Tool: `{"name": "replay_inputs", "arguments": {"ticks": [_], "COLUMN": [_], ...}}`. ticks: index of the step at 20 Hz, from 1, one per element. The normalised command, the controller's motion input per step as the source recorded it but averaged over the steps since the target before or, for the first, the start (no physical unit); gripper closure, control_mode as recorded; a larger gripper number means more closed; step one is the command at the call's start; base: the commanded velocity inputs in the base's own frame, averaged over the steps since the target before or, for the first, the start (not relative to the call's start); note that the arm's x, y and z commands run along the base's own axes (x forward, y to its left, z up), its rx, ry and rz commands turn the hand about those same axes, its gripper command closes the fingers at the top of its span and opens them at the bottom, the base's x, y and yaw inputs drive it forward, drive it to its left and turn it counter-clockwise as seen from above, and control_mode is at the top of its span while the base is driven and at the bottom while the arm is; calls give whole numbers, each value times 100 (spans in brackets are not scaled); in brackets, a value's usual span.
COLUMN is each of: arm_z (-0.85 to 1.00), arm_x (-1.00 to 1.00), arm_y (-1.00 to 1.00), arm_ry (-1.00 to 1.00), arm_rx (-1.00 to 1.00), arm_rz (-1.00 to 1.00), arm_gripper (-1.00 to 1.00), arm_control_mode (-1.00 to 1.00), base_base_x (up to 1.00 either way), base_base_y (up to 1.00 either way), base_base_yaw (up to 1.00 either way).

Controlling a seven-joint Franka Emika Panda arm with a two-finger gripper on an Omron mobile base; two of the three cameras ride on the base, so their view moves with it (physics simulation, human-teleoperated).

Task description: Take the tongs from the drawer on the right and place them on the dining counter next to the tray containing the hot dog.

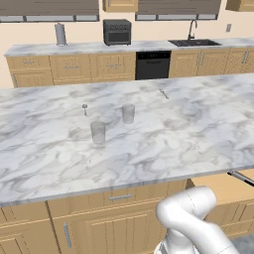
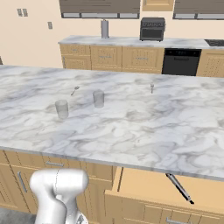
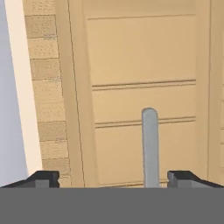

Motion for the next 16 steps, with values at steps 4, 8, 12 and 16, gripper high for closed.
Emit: {"name": "replay_inputs", "arguments": {"ticks": [4, 8, 12, 16], "arm_z": [27, 29, 29, 19], "arm_x": [-11, -14, -5, 0], "arm_y": [0, 0, 0, 0], "arm_ry": [3, 6, 8, 9], "arm_rx": [-3, -4, -4, -3], "arm_rz": [0, 0, 0, 0], "arm_gripper": [-100, -100, -100, -100], "arm_control_mode": [-100, -100, -100, -100], "base_base_x": [0, 0, 0, 0], "base_base_y": [0, 0, 0, 0], "base_base_yaw": [0, 0, 0, 0]}}
